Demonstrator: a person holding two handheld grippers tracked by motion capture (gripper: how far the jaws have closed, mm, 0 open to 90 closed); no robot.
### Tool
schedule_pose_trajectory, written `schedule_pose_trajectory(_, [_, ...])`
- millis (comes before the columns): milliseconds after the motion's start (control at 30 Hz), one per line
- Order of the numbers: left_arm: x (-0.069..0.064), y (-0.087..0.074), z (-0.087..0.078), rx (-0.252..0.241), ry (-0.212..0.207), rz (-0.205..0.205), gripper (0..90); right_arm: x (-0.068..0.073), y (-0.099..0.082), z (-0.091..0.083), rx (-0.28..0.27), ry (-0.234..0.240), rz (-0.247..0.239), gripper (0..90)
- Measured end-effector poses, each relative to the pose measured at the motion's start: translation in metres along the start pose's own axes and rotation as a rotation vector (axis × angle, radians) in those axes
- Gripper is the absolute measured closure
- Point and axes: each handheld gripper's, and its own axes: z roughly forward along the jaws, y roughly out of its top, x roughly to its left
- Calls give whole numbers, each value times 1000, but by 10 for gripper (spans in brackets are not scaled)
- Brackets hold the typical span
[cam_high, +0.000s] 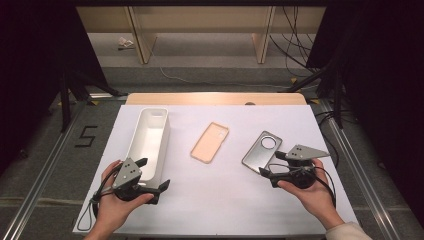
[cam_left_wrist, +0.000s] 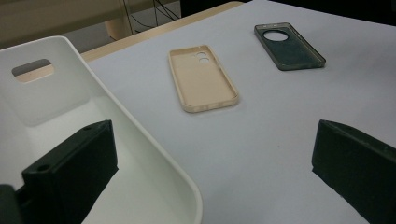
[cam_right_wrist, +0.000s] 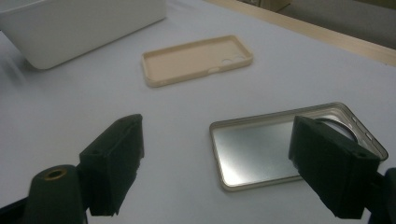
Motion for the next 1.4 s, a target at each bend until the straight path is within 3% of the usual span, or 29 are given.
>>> schedule_pose_trajectory(667, [0,0,0,-2,0,-1,0,0,0,0,1,2,1,220])
schedule_pose_trajectory(767, [0,0,0,-3,1,-2,0,0,0,1,14,14,0,364])
schedule_pose_trajectory(800, [0,0,0,-2,0,1,0,-1,0,3,32,25,-7,519])
schedule_pose_trajectory(833, [0,0,0,-2,0,1,0,-1,0,3,32,25,-7,519])
schedule_pose_trajectory(900, [0,0,1,0,0,3,0,0,1,6,56,28,-27,680])
schedule_pose_trajectory(1000, [0,0,1,-1,1,1,0,2,3,12,95,35,-53,828])
schedule_pose_trajectory(1067, [0,0,1,2,0,3,0,3,4,22,155,49,-74,893])
schedule_pose_trajectory(1167, [-1,1,1,2,0,5,0,2,5,28,191,64,-74,900])
schedule_pose_trajectory(1400, [-1,0,1,1,-1,4,0,-11,7,54,311,40,-43,900])
